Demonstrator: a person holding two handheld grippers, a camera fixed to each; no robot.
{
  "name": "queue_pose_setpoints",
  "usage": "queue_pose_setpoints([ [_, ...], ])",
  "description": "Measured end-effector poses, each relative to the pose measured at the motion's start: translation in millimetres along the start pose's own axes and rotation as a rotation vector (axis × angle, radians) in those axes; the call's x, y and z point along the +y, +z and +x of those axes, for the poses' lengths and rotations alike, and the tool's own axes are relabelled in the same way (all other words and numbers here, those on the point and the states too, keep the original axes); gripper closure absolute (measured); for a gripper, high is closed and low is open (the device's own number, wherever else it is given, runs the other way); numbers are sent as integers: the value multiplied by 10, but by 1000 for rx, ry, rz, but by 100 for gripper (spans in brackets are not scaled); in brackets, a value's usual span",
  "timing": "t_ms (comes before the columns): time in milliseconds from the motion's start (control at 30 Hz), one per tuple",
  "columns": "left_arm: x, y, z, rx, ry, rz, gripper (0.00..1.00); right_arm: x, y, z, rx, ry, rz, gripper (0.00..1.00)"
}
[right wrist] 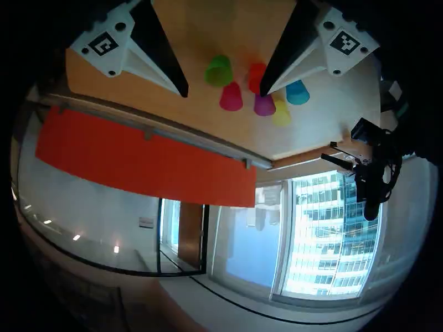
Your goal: Pour water
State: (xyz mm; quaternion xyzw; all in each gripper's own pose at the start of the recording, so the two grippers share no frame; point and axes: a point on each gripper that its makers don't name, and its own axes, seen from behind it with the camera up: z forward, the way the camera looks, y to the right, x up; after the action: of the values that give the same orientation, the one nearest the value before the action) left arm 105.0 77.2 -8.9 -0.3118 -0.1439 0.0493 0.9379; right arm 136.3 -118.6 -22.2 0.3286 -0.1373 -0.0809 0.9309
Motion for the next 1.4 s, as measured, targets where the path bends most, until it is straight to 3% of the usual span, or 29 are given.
queue_pose_setpoints([
  [700,154,238,-512,-98,39,-61,9,-45,217,-415,-77,-11,24,0],
  [1400,284,462,-1107,-219,53,-114,9,4,444,-607,-113,7,31,0],
])
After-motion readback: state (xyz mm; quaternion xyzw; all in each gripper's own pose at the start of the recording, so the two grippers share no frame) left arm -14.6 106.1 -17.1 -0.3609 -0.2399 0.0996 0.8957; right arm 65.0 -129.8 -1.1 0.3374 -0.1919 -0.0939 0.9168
